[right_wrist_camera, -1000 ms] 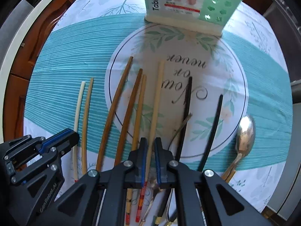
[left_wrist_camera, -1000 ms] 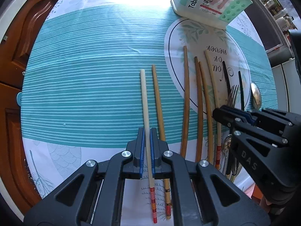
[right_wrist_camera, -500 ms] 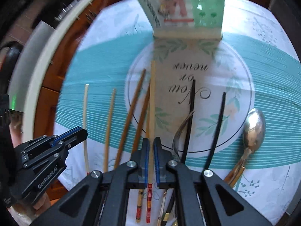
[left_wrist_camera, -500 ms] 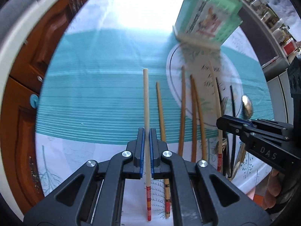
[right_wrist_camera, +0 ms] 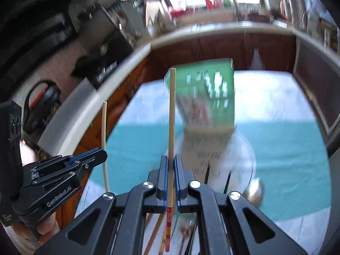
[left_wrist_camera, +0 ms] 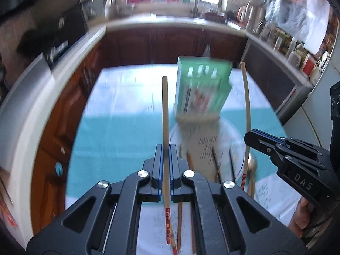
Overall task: Organize utensils
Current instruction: 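Lift both held chopsticks upright and carry them over the green holder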
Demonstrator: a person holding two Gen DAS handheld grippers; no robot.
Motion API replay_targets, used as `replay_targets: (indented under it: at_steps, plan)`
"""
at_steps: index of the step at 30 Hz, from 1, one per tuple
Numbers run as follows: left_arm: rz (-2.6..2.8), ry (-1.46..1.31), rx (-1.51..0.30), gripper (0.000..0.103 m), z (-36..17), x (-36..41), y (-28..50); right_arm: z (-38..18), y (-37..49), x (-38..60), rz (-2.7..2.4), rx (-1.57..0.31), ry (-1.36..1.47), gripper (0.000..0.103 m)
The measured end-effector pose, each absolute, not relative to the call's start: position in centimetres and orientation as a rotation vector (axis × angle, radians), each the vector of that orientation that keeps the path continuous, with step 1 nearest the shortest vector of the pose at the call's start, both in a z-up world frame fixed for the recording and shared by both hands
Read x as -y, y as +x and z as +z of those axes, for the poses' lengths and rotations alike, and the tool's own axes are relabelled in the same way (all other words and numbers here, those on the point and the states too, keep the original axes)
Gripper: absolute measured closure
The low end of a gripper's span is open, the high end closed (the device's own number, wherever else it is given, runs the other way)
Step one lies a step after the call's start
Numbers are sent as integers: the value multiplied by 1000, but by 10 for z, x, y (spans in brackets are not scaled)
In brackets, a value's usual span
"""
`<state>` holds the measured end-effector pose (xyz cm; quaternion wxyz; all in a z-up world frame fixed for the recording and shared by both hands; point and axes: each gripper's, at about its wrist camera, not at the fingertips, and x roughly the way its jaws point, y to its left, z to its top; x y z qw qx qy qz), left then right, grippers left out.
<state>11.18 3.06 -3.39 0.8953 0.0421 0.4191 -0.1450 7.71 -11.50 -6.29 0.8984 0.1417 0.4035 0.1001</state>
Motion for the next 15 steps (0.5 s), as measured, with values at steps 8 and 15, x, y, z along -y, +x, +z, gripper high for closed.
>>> replay_targets:
  at_steps: [8, 15]
  plan:
    - [-297, 79, -651, 101, 68, -7, 172, 13, 118, 145, 139, -592, 277, 98]
    - [-289, 2, -559, 101, 123, 17, 236, 49, 172, 152, 85, -391, 259, 98]
